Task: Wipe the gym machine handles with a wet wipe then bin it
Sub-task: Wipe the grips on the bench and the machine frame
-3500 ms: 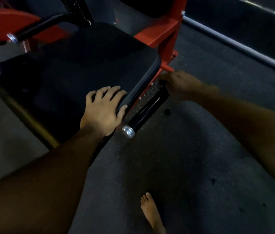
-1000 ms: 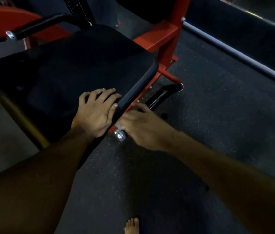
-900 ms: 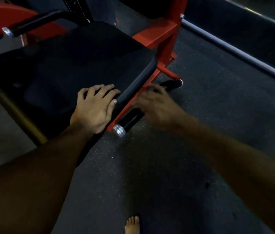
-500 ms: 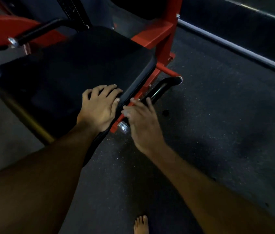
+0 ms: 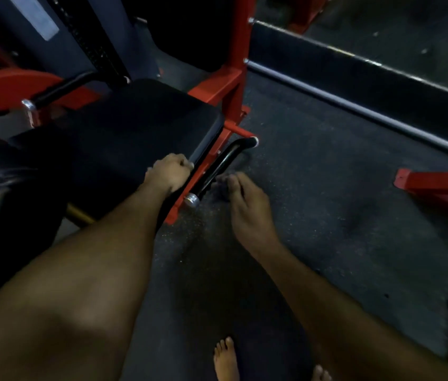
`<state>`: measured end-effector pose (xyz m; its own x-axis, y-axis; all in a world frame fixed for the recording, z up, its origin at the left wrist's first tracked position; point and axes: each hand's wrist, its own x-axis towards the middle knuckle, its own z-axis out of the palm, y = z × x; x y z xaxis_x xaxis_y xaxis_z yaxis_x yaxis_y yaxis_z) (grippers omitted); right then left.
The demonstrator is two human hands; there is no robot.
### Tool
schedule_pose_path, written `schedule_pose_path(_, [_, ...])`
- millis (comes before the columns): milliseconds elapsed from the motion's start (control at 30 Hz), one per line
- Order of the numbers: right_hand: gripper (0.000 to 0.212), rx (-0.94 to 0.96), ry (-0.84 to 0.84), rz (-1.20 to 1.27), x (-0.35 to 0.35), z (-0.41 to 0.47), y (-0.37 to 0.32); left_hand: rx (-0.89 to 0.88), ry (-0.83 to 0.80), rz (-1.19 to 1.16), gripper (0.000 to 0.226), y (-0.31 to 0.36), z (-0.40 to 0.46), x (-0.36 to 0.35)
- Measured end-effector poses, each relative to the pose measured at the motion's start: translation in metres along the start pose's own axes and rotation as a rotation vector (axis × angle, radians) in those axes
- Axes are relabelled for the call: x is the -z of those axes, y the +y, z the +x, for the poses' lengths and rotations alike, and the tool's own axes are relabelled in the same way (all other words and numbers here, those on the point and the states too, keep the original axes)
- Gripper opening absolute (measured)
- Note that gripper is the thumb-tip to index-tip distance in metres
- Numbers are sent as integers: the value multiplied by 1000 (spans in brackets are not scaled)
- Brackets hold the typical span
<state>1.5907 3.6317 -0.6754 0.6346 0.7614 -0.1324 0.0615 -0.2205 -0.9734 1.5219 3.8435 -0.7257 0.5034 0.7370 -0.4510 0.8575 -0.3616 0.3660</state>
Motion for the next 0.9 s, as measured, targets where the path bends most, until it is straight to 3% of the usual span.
schedule_pose_path(100, [32, -92, 165, 2, 31, -6, -39, -44, 57, -646, 26, 54, -59, 22])
schedule_pose_path(200, [29, -148, 250, 66, 61, -19, -82, -253, -64, -923, 24, 114, -140, 46])
schedule_pose_path(300, [27, -110, 251, 137, 87, -43, -133, -417, -131, -940, 22, 147, -209, 70])
schedule_pose_path(500, [17, -73, 254, 245, 144, -103, -225, -464, -29, -1061, 10, 191, -293, 118])
schedule_pose_path(700, [22, 86, 253, 101, 186, -160, -287, -572, -45, -1086, 10, 232, -354, 149])
schedule_pose_path(900, [17, 175, 430, 29, 219, -210, -317, -758, -107, -1048, 6, 272, -403, 157])
